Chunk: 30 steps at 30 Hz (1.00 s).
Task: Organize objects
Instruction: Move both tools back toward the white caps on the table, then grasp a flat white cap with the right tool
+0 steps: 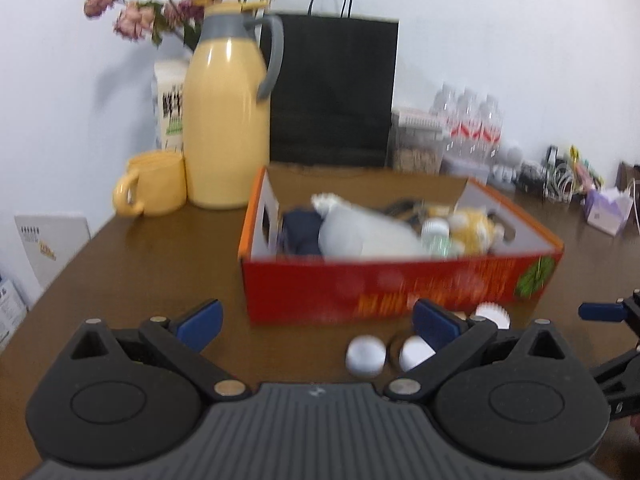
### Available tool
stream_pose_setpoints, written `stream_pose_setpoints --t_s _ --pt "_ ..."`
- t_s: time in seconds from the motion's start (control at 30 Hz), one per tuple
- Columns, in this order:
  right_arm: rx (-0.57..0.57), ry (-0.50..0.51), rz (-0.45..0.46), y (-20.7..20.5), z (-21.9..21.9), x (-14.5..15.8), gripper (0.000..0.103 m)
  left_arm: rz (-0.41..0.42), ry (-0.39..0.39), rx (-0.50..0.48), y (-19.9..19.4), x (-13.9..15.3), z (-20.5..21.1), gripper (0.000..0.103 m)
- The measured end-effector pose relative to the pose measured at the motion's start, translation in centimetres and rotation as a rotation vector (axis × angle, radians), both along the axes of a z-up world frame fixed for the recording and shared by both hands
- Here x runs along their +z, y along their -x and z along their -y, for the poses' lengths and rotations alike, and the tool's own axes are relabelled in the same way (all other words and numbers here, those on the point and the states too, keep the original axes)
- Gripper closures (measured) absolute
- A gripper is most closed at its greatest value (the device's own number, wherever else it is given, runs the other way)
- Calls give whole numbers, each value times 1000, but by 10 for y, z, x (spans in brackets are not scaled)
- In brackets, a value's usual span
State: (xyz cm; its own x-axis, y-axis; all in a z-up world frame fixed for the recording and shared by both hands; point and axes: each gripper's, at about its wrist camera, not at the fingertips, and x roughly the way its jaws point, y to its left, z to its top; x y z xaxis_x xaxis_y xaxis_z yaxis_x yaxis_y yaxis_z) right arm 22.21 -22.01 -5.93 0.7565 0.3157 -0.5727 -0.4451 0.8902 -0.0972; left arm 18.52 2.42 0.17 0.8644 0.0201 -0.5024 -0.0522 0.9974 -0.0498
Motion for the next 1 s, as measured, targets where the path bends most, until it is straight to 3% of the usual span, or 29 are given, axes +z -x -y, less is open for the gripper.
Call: stream_pose_setpoints --t_s 0.13,0.27,0.33,0.37,0.47,0.63,1.0 --pt "-5 -7 -33 3 3 -9 12 -44 2 2 7 -16 -1 0" --pt "15 -23 -56 1 1 -10 35 -56 0 8 10 -22 -1 0" --pt "22 -41 -64 0 1 -11 40 -56 3 10 11 -23 -1 0" --pt "24 -47 -65 0 1 -11 46 -55 3 11 11 -23 -1 0" --pt "44 -62 -63 1 -1 -11 79 -58 8 10 9 -23 -1 0" --pt "47 -67 -57 3 -5 -9 79 -60 10 15 9 -25 -2 0" --pt "-10 -118 64 13 -6 1 79 -87 -31 -6 -3 -30 7 0"
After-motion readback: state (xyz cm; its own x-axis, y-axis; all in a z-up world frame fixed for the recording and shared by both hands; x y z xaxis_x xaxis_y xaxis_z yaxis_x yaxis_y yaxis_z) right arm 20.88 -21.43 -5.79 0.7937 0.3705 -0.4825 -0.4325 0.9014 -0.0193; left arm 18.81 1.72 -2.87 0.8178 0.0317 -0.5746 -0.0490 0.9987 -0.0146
